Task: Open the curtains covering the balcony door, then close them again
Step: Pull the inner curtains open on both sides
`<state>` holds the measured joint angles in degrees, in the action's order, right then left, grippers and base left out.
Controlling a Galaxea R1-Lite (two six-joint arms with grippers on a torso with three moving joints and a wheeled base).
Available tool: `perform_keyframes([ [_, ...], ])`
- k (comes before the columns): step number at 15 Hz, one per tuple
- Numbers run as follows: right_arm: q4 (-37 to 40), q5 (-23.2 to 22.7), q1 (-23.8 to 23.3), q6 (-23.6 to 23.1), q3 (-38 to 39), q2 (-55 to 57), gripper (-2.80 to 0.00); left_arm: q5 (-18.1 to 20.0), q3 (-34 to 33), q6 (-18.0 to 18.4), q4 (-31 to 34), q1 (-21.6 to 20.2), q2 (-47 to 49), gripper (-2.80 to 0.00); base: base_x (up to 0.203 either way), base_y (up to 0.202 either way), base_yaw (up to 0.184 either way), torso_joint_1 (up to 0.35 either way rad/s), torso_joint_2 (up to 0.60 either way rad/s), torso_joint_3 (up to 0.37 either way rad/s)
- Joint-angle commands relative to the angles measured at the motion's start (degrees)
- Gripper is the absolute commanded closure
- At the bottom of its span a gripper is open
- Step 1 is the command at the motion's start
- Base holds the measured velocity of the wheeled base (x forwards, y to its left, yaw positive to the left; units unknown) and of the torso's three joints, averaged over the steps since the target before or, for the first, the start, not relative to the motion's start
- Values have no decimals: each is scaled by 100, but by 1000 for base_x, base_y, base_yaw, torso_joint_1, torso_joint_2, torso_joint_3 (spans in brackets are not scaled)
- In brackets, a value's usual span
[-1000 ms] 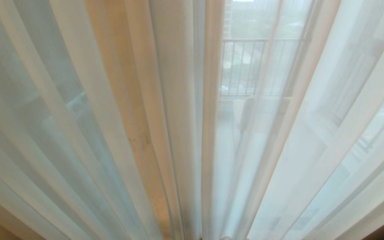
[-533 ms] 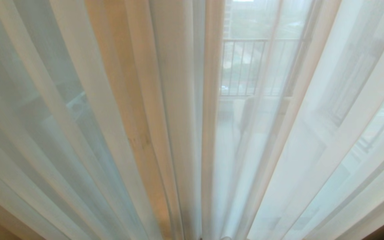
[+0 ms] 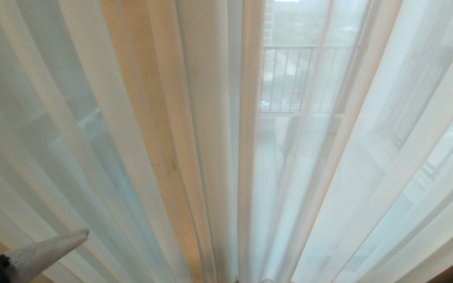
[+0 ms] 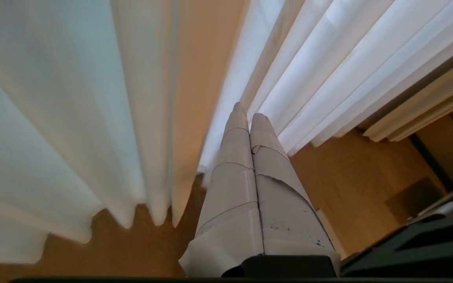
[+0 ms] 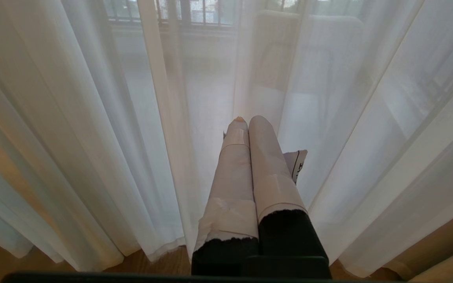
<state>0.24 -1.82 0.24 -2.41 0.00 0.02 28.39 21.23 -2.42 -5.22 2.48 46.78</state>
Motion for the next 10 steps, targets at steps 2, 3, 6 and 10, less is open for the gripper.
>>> perform_keyframes([
  [2, 2, -3, 2, -5, 0, -2, 0, -24, 263, -505, -577, 867, 858, -280, 0, 0, 0, 0, 0, 0],
  [3, 2, -3, 2, -5, 0, -2, 0, -27, 369, -550, -614, 1093, 986, -280, 0, 0, 0, 0, 0, 0],
  [6, 2, -3, 2, -5, 0, -2, 0, -35, 713, -571, -647, 1564, 1434, -280, 0, 0, 0, 0, 0, 0],
  [10, 2, -3, 2, -5, 0, -2, 0, -298, 743, -531, -955, 1673, 1950, -280, 0, 0, 0, 0, 0, 0],
])
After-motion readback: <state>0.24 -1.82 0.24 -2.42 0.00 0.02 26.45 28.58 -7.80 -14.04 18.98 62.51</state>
